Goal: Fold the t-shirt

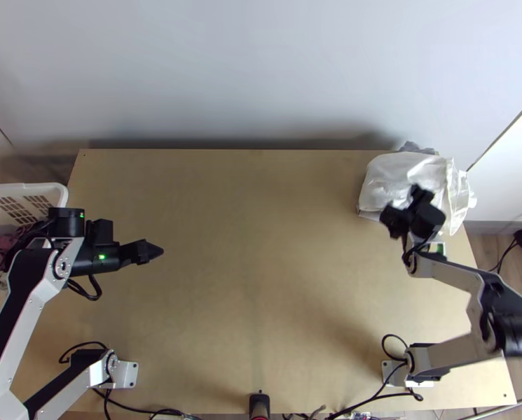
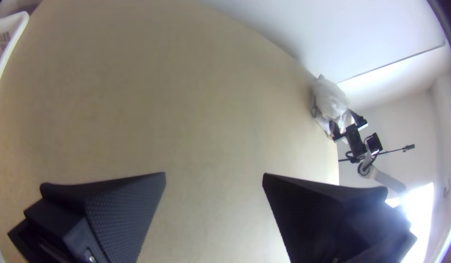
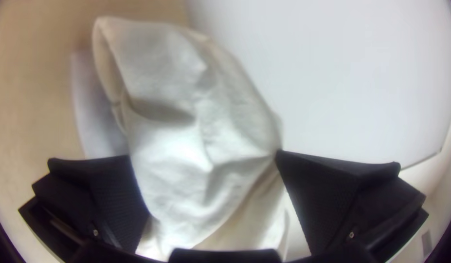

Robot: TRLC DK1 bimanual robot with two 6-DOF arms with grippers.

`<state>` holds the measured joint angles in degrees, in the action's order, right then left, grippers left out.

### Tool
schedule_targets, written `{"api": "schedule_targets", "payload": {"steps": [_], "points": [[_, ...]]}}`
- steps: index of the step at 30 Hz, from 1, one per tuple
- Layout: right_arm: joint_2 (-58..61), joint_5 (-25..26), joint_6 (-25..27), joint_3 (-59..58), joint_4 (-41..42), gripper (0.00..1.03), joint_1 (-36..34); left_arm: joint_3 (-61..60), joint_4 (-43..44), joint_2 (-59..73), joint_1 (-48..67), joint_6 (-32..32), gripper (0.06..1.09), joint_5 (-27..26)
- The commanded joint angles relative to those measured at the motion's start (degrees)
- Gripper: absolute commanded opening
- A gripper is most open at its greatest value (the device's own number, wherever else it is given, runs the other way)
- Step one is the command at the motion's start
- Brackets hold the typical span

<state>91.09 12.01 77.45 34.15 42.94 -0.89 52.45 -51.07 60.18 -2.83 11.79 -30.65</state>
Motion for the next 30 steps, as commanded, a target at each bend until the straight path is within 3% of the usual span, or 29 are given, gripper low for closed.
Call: {"api": "schedule_targets", "payload": {"steps": [1, 5, 9, 15, 18, 22, 30], "points": [[-13.1, 1.3, -18.4, 9.4, -10.5, 0.99, 2.5, 1.5, 2.0, 0.1, -3.5, 1.1, 1.03, -0.1], [-22.2, 4.6, -38.6, 17.4, -26.9, 0.99, 4.7, 3.7, 2.5, -0.2, -6.7, 2.5, 1.03, -0.2], [-32.1, 7.1, -51.5, 16.4, -36.5, 0.99, 7.7, 4.2, 4.6, -3.0, -9.5, 5.0, 1.03, -0.2], [-44.2, 7.3, -51.3, 6.8, -37.0, 0.98, 10.7, 2.0, 4.2, -7.2, -9.0, 8.1, 1.03, -0.2], [-47.7, 7.2, -51.8, 7.7, -41.7, 0.98, 11.1, 1.5, 3.3, -8.7, -9.1, 9.0, 1.03, -0.1], [-54.0, 7.3, -60.7, 8.4, -48.7, 0.98, 11.3, -2.2, 4.8, -15.0, -10.8, 8.7, 1.03, 0.0], [-65.2, 7.5, -76.0, 2.9, -48.0, 0.98, 9.1, -14.7, 21.2, -33.8, -16.8, 11.3, 1.03, 0.8]]}}
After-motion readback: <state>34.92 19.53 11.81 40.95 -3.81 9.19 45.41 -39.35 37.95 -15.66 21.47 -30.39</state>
